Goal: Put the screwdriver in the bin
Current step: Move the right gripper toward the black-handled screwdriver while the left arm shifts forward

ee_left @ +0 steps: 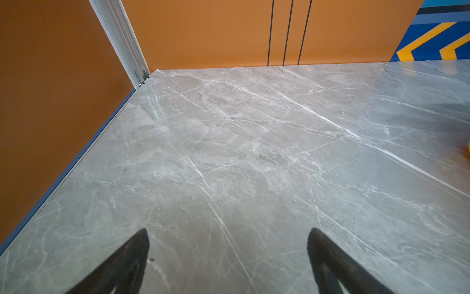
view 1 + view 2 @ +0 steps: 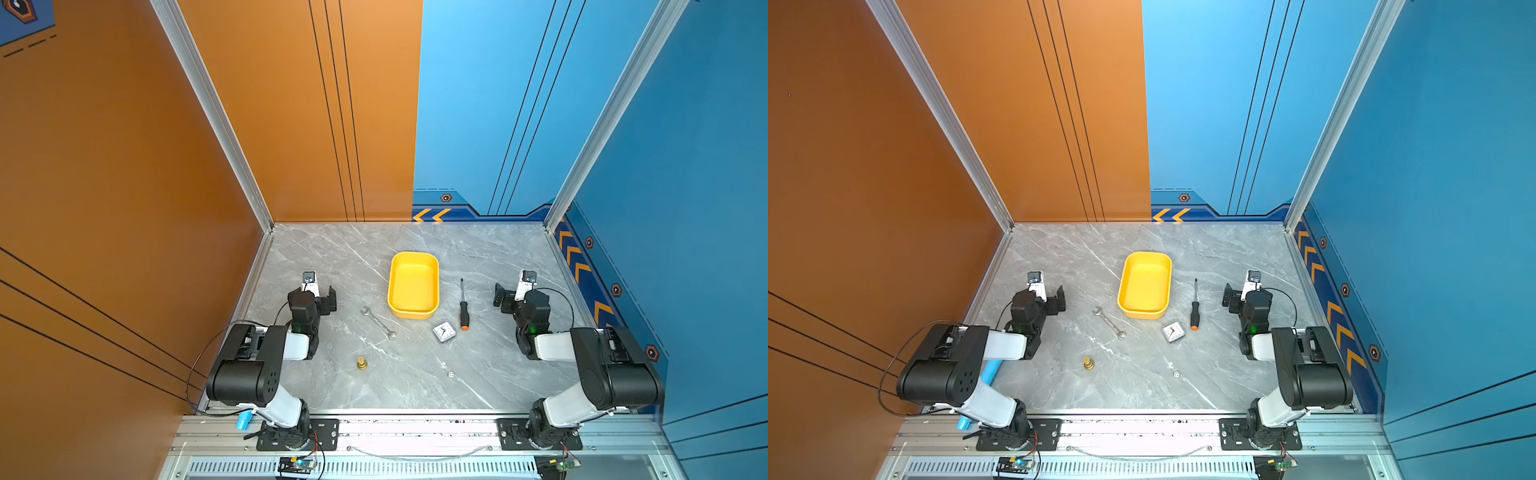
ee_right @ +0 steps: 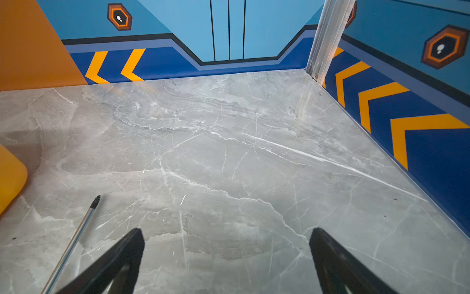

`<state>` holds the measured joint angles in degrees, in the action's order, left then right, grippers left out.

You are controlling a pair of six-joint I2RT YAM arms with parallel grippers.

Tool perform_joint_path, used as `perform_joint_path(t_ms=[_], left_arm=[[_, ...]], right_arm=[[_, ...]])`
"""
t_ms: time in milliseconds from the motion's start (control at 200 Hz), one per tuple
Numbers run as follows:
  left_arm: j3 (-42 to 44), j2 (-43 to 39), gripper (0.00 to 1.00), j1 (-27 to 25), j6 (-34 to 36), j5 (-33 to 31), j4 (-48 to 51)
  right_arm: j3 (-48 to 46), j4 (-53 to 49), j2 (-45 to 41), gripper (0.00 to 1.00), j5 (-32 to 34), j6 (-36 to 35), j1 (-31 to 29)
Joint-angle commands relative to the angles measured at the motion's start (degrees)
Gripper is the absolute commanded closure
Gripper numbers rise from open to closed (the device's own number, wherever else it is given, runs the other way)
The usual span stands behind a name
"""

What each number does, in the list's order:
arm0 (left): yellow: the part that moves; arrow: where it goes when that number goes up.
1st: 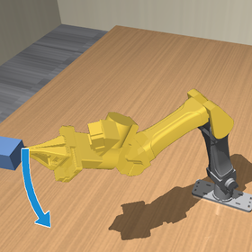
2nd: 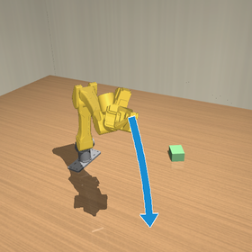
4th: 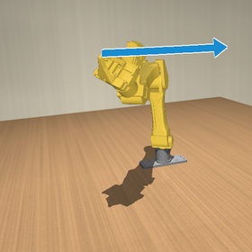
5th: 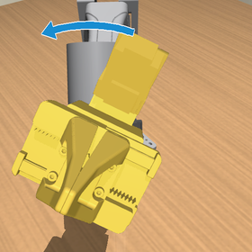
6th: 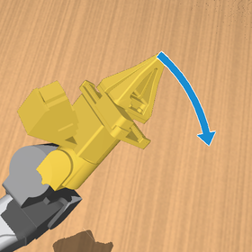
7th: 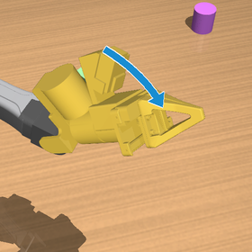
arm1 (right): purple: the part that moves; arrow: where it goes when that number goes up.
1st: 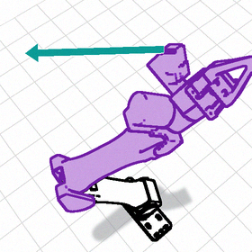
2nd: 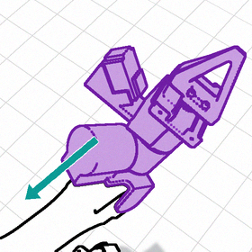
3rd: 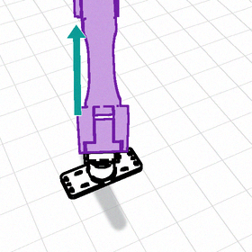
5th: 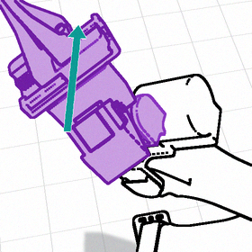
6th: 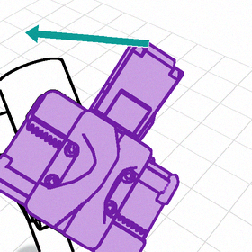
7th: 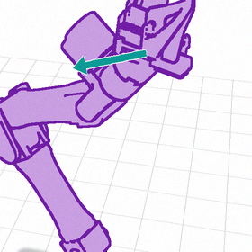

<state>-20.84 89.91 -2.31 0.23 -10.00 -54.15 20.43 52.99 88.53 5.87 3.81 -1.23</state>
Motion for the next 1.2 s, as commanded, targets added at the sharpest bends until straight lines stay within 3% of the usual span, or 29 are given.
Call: perform_joint_path(t_ms=[0, 275, 406, 531, 681, 821, 986, 1197], left_arm=[[-0.9, -0.2, 0.02, 0.3, 0.4, 0.8, 0.9], [-1.2, -0.9, 0.02, 0.4, 0.0, -0.2, 2.0], [-3.5, -6.6, 0.02, 0.4, 0.0, -0.5, 10.5], [-6.6, -12.8, 0.02, 0.3, -0.1, 1.1, 20.5], [-8.8, -17.3, 0.02, 0.1, -6.4, 8.0, 26.8], [-8.6, -17.3, 0.02, -0.5, -14.8, 16.7, 27.6], [-8.4, -14.7, 0.02, -2.2, -21.9, 24.2, 28.1], [-8.5, -12.8, 0.02, -4.6, -26.5, 27.2, 28.4]], right_arm=[[1.0, -0.9, 0.2, 0.00, 0.3, -0.2, -0.1], [1.8, -2.8, -0.8, 0.00, 0.5, -0.2, -0.2], [5.8, -14.8, -7.1, 0.00, 3.6, -0.2, -1.0], [12.0, -31.5, -14.1, 0.00, 1.9, 2.0, -1.9], [21.2, -52.8, -17.2, 0.00, -3.5, 8.8, -3.4], [25.8, -65.3, -15.7, 0.00, -8.4, 12.1, -7.0], [25.3, -69.3, -13.6, 0.00, -8.1, 15.5, -12.5], [23.3, -69.5, -9.7, 0.04, -6.7, 18.2, -17.5]])
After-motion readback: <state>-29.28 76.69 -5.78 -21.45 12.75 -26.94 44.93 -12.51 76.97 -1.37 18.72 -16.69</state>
